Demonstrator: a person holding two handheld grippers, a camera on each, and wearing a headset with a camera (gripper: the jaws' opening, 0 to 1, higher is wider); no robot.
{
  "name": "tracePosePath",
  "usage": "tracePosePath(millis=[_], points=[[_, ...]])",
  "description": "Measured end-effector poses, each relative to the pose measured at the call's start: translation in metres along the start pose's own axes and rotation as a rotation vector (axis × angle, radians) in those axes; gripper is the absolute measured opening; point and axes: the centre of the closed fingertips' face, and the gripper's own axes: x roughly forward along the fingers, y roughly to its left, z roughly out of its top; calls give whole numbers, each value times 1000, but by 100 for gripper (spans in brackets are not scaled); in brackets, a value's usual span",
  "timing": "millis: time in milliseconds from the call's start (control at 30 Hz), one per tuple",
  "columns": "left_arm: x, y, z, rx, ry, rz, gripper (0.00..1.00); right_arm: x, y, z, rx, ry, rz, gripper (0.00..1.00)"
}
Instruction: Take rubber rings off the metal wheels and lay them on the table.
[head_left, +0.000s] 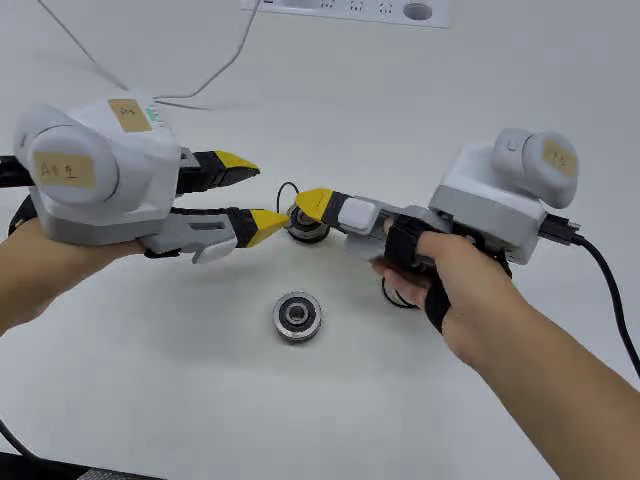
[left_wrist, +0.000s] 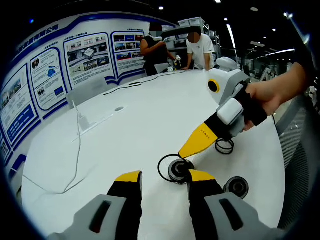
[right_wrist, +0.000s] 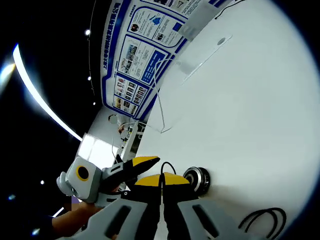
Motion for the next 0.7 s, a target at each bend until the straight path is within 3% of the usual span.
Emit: tracePosePath(millis=[267,467,700], points=[[-3,-1,4,7,-5,19,44,-26,-2,15,12,-31,-8,1],[-3,-9,9,14,-15,14,46,-53,-28,12,47,-48,-71,1],[-6,-13,15,5,-33,17,49,-76,-34,4,66,-59,-93,1]])
